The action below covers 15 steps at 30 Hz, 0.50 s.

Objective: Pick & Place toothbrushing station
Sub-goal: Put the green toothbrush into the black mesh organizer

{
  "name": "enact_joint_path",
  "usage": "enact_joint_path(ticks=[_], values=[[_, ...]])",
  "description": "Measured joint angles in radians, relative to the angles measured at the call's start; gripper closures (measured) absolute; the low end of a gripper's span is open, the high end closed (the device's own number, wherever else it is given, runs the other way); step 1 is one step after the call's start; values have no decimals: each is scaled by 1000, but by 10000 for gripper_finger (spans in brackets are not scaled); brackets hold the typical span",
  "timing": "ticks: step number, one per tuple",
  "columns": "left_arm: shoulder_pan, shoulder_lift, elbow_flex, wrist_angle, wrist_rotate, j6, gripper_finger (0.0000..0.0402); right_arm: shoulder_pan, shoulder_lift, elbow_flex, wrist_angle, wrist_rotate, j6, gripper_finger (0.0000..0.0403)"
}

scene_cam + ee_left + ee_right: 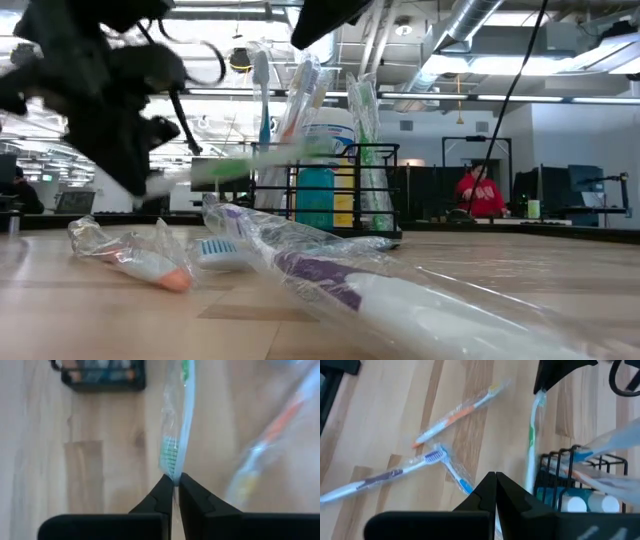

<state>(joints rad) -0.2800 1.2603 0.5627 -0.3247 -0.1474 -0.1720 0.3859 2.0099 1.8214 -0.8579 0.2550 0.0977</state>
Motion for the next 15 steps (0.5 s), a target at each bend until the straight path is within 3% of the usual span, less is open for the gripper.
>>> enact_joint_path(ticks=[15], values=[[-96,-42,121,-16,103,-210,396,-16,0,0,116,-55,-46,393]])
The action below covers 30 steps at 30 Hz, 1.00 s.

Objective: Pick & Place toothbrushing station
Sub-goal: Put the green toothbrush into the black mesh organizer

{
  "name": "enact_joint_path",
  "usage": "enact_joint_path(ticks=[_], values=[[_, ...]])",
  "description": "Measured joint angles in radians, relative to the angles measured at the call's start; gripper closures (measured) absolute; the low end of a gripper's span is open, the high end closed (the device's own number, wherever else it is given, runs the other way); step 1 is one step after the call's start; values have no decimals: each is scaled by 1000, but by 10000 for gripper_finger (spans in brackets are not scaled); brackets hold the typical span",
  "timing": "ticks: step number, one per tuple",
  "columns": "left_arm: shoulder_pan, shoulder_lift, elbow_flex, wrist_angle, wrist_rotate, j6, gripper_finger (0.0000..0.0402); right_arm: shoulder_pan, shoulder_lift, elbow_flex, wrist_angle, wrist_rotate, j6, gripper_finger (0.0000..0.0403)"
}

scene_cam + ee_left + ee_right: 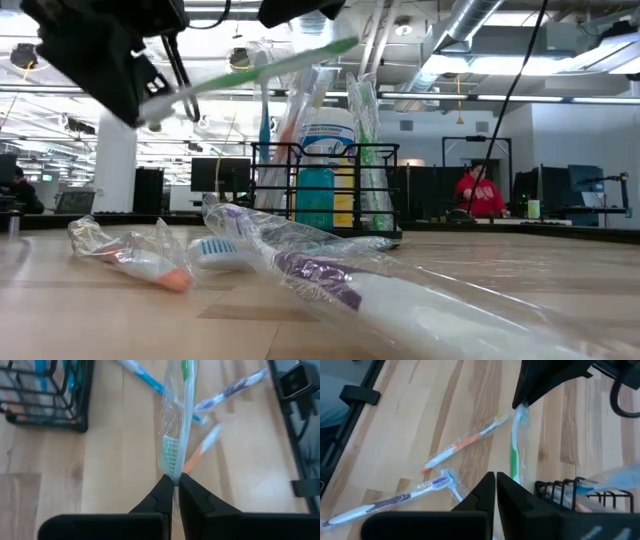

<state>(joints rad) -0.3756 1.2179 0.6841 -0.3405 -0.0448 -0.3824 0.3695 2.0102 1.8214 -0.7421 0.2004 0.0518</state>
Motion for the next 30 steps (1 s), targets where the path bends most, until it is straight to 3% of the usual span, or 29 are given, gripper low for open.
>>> enact_joint_path(ticks=[11,30], values=[[-5,0,40,-3,36,-58,395,-14,0,0,43,-1,-9,304],[-5,1,40,8,53,-74,393,-46,73,0,41,-96,-8,289]])
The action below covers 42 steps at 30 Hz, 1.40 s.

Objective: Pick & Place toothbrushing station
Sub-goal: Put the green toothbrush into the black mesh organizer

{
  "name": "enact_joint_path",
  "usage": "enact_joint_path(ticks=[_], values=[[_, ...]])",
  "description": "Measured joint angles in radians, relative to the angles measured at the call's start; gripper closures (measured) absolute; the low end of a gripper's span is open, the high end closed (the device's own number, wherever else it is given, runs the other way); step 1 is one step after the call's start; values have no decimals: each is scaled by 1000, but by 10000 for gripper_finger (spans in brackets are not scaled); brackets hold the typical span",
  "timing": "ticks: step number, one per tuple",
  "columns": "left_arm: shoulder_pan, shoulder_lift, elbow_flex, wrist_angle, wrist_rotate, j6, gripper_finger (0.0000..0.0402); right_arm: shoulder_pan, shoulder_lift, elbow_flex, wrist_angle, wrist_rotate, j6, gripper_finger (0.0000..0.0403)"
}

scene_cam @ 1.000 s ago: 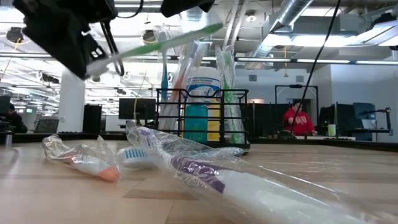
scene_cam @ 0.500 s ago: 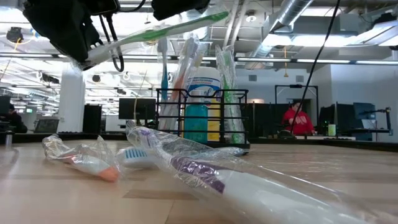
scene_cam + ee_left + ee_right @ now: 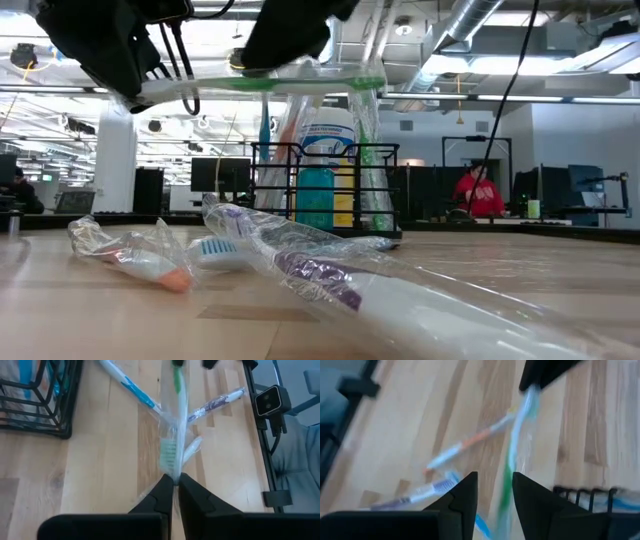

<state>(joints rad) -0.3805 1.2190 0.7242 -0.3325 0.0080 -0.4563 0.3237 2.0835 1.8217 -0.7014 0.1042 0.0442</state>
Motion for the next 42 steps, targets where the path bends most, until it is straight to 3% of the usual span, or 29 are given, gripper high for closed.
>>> enact_joint_path(ticks=[22,25,30,35,42], values=[[0,0,0,10,1,6,396,-30,34,-2,-14,-11,9,292],[0,0,0,13,0,6,395,-30,32,0,-11,-6,9,313],[0,0,0,16,6,7,393,-26,24,0,-8,-26,-15,387],[0,0,0,23,7,7,383,-19,24,0,-7,-29,-15,386],[0,-3,0,22,7,58,334,-7,24,0,-12,-29,-24,395]])
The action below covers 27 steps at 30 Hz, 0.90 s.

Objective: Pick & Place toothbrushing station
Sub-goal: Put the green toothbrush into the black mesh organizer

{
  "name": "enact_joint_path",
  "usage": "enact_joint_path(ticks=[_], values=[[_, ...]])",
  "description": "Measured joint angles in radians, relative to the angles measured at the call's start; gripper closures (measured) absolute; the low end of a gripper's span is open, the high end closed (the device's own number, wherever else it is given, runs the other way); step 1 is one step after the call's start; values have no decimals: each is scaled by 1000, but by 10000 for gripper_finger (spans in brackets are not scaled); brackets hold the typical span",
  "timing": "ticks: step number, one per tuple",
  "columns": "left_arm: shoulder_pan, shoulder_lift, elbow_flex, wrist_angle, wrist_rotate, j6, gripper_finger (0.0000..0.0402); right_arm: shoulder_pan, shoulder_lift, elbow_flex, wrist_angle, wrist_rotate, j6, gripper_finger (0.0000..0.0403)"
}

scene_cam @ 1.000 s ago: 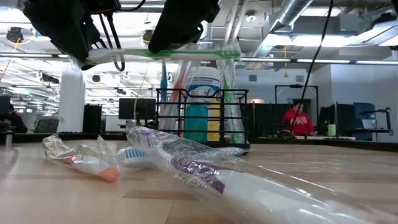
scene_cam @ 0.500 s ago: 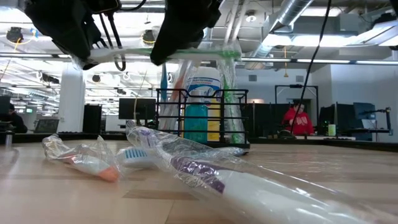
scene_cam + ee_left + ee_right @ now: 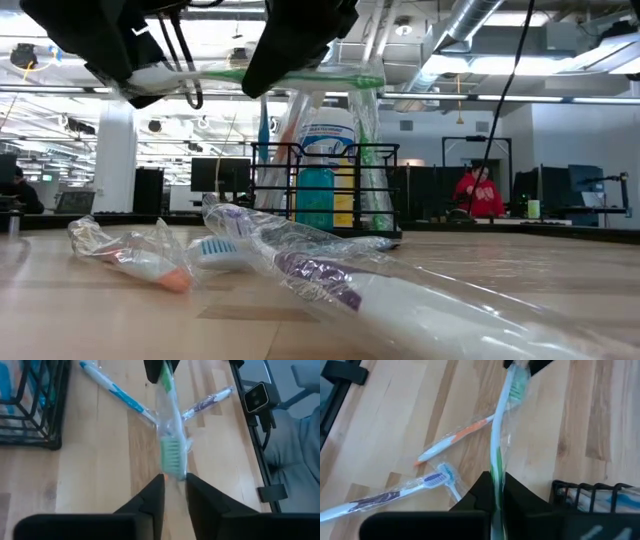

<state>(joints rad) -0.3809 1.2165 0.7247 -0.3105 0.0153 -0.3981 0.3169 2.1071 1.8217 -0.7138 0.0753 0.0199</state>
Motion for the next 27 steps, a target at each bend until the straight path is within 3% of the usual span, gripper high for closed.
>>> enact_joint_path(ticks=[9,16,27], values=[[4,-143,-5,-2,-88,61,311,30,-20,-2,-6,5,-6,396],[2,-269,-70,2,-158,62,312,36,-83,-2,6,106,-23,396],[-5,-350,-166,246,-176,128,311,35,-161,2,163,170,-99,396]])
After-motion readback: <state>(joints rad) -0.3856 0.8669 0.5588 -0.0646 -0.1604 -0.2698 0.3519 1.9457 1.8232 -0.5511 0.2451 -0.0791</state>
